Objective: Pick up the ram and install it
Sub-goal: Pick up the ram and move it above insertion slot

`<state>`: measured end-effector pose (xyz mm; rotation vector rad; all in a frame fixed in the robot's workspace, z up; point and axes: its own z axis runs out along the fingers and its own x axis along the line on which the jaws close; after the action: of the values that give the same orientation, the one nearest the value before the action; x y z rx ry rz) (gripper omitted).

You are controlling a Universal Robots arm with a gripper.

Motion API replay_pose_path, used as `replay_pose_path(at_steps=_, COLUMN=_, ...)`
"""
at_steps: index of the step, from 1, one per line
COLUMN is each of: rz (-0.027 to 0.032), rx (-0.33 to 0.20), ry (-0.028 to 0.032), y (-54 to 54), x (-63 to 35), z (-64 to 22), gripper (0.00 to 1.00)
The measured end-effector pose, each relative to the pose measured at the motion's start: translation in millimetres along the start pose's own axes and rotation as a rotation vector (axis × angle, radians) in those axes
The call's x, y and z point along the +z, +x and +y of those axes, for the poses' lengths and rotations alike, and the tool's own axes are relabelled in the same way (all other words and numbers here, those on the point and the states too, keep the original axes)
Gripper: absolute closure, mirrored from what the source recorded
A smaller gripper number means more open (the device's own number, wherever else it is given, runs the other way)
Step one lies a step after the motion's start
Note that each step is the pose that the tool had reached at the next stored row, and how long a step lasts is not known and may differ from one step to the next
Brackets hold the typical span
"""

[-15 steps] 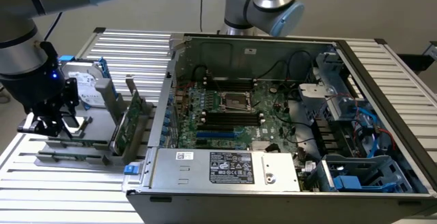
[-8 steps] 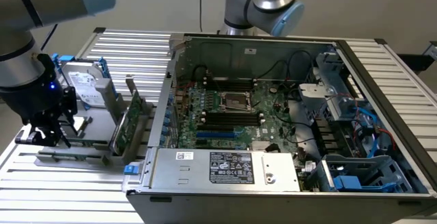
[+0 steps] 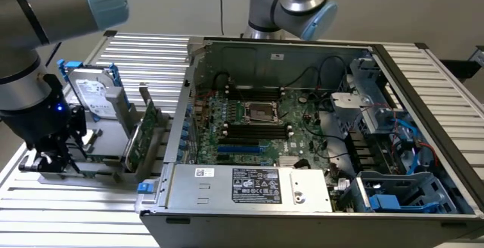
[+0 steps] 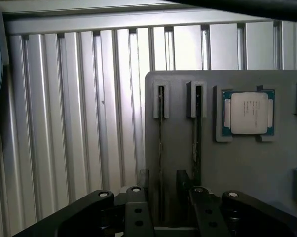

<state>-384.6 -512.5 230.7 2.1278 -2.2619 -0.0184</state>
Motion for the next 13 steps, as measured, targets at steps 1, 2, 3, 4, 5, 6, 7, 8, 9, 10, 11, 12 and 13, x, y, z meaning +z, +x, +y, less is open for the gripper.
replay_pose_path(at_steps=1, rz=0.0001, rx=0.000, ry=-0.0002, y=0.2, x=1.7, z=0.0, gripper=0.64)
replay_pose_path(at_steps=2, rz=0.0002, rx=-0.001, ry=-0.0002, y=0.5, x=3.5, z=-0.2, gripper=0.64)
replay_pose_path(at_steps=3, rz=0.0002, rx=-0.001, ry=-0.0002, y=0.6, x=5.3, z=-0.3, gripper=0.64)
replay_pose_path(at_steps=4, rz=0.0002, rx=-0.002, ry=-0.0002, y=0.5, x=7.2, z=-0.3, gripper=0.64)
replay_pose_path(at_steps=5, rz=0.0002, rx=-0.002, ry=-0.0001, y=0.5, x=9.0, z=-0.4, gripper=0.64)
replay_pose_path(at_steps=6, rz=0.0003, rx=-0.002, ry=-0.0003, y=0.5, x=10.7, z=-0.4, gripper=0.64)
replay_pose_path(at_steps=7, rz=0.0002, rx=-0.003, ry=-0.0001, y=0.5, x=12.6, z=-0.5, gripper=0.64)
replay_pose_path(at_steps=8, rz=0.0002, rx=-0.004, ry=-0.0001, y=0.4, x=14.4, z=-0.6, gripper=0.64)
replay_pose_path(at_steps=9, rz=0.0003, rx=-0.005, ry=-0.0001, y=0.4, x=16.2, z=-0.6, gripper=0.64)
replay_pose_path(at_steps=10, rz=0.0003, rx=-0.006, ry=-0.0001, y=0.4, x=18.1, z=-0.7, gripper=0.64)
replay_pose_path(at_steps=11, rz=0.0004, rx=-0.007, ry=-0.0001, y=0.3, x=19.9, z=-0.8, gripper=0.64)
replay_pose_path(at_steps=12, rz=0.0004, rx=-0.008, ry=0.0000, y=0.3, x=21.8, z=-0.8, gripper=0.64)
replay_pose_path(at_steps=13, rz=0.0005, rx=-0.009, ry=-0.0001, y=0.3, x=23.5, z=-0.9, gripper=0.64)
